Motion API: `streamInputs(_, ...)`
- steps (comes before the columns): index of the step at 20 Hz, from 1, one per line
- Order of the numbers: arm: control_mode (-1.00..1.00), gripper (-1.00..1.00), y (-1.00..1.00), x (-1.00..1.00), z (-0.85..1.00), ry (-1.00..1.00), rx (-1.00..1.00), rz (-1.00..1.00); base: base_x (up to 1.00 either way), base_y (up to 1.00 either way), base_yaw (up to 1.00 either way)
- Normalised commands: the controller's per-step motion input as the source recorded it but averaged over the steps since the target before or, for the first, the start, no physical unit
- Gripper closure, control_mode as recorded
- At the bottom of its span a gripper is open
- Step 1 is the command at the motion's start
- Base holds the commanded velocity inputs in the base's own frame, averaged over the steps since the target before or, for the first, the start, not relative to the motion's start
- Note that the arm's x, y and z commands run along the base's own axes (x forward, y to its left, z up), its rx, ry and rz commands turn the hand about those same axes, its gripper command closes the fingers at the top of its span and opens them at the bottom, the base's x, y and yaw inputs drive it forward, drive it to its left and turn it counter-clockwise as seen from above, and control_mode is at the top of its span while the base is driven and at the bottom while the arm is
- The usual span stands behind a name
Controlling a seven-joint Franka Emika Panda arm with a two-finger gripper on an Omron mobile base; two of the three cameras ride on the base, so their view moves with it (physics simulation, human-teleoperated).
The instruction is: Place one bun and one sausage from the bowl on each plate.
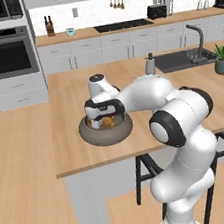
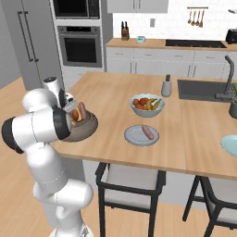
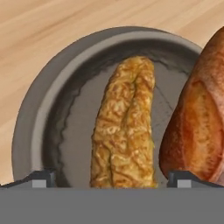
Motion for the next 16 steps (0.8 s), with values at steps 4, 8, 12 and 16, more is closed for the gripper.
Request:
streamInputs(4, -1.00, -1.00, 0.00, 0.29, -0.03, -0.02, 0.00, -0.04, 0.00, 0.00, 0.00)
streamInputs(8, -1.00, -1.00, 0.00, 0.05, -0.24, 0.00, 0.00, -0.04, 0.00, 0.00, 0.00)
streamInputs(12, -1.00, 1.00, 0.00, 0.00, -0.05, 0.00, 0.00, -0.03, 0.00, 0.00, 0.00)
streamInputs(16, -1.00, 1.00, 0.00, 0.00, 0.00, 0.00, 0.00, -0.01, 0.00, 0.00, 0.00)
